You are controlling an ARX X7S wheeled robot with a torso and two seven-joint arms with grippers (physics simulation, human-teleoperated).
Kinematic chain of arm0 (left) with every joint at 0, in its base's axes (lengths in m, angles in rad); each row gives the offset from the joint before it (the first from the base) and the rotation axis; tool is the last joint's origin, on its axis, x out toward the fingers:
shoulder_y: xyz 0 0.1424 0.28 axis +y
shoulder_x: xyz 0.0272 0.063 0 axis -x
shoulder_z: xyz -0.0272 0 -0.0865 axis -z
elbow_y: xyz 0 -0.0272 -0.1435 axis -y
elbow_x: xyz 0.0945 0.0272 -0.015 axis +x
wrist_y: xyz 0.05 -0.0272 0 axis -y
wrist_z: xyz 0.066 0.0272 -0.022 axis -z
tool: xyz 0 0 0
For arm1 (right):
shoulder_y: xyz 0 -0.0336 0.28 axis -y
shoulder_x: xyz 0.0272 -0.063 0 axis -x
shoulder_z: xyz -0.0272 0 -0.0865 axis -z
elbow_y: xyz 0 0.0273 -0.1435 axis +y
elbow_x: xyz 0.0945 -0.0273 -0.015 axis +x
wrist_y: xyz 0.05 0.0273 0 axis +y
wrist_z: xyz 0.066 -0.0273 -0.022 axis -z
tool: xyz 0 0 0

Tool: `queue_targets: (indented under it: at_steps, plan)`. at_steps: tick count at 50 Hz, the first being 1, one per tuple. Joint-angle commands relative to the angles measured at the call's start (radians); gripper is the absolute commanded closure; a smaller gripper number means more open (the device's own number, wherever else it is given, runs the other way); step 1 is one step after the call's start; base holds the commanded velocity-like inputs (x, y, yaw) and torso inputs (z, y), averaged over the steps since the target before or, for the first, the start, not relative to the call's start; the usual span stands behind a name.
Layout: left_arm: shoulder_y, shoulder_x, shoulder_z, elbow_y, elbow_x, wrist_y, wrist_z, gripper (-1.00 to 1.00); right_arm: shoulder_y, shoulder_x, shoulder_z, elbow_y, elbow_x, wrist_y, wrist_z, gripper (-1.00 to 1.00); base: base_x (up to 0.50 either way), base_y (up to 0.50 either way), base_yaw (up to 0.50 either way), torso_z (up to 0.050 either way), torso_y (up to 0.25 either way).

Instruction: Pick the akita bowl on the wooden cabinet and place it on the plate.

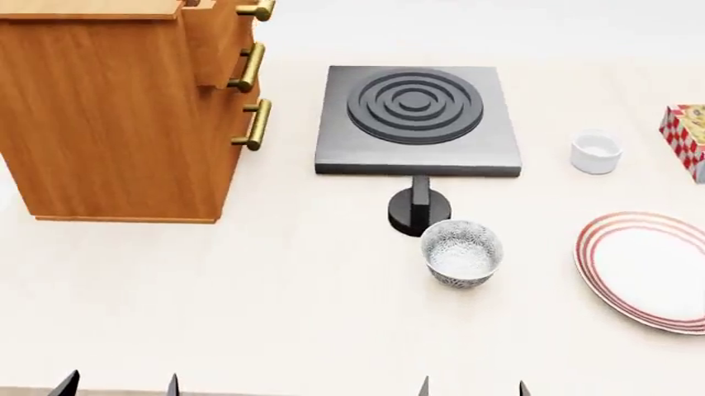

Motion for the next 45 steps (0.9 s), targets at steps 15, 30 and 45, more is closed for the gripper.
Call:
queue_targets:
  at_steps: [15, 30, 45]
  plan:
    - [-0.003, -0.017, 0.020, 0.000, -0.012, 0.003, -0.017, -1.00, 0.010, 0.013, -0.016, 0.012, 0.028, 0.006, 0.013, -1.00, 0.00, 0.38, 0.00, 0.000, 0.000]
    - [-0.006, -0.024, 0.028, -0.003, -0.023, 0.004, -0.025, -1.00, 0.012, 0.020, -0.023, 0.012, 0.043, 0.012, 0.022, -1.00, 0.00, 0.17, 0.00, 0.000, 0.000]
    - [-0.001, -0.036, 0.046, 0.019, 0.017, -0.026, -0.069, -1.00, 0.005, 0.023, -0.013, -0.006, 0.061, -0.004, 0.047, -1.00, 0.00, 0.00, 0.00, 0.000, 0.000]
